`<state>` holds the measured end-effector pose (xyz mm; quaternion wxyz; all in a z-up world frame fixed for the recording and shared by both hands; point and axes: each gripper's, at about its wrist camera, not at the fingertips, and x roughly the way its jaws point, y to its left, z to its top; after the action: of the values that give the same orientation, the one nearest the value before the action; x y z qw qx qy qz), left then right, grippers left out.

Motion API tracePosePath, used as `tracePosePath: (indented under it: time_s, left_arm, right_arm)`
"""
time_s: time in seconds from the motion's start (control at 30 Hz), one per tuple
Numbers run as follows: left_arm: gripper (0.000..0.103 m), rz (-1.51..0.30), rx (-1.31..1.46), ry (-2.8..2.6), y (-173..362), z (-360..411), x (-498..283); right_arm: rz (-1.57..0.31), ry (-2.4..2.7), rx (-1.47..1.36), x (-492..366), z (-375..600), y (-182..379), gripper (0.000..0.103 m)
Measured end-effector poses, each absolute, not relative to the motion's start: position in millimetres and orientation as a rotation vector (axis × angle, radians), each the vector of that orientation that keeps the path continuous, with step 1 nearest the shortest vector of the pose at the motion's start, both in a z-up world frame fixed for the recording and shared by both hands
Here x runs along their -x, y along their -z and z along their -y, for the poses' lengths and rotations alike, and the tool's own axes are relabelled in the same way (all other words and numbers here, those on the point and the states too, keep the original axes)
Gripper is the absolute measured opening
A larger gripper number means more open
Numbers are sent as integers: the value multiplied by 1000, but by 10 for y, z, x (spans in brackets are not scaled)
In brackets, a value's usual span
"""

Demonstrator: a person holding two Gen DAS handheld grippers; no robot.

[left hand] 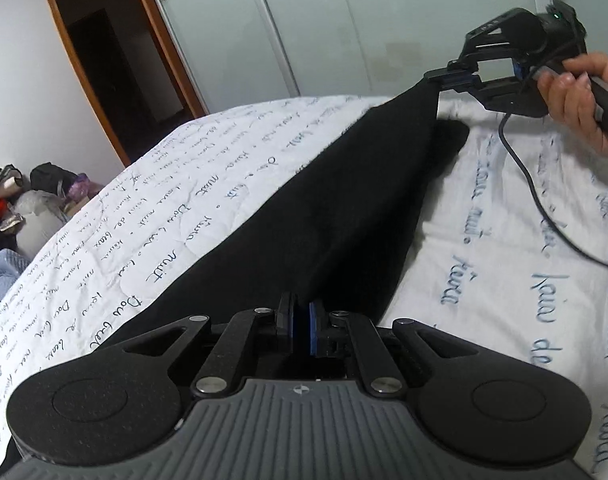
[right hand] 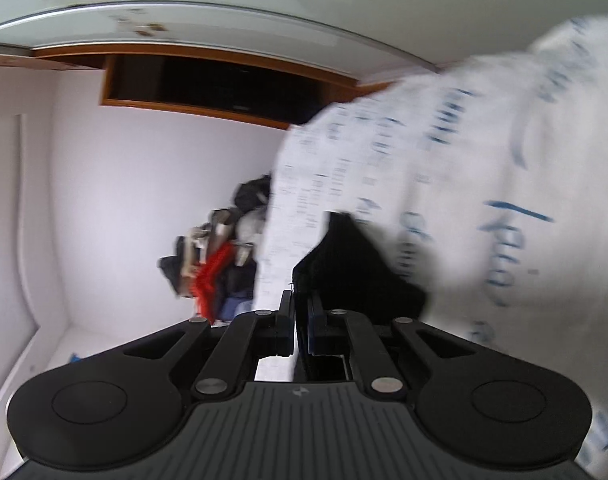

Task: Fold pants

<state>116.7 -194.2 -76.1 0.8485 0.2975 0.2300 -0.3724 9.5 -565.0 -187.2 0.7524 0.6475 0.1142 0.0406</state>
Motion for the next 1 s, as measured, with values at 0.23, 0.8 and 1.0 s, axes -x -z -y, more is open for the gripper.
tracePosePath:
  time_s: [0.23,0.8,1.0]
  left_arm:
    - [17,-562,-649,795,1047,2012,-1192]
    - [43,-501,-461,734,804,1453,-1005]
    - [47,-509,-469,731,824,1431,-1021]
  right_arm:
    - [-315,27,-1482,163,5664,2256,6]
    - [-494,197,-1216,20,5572,1726,48]
    - [-531,169,-1193,-281,5462,1750,47]
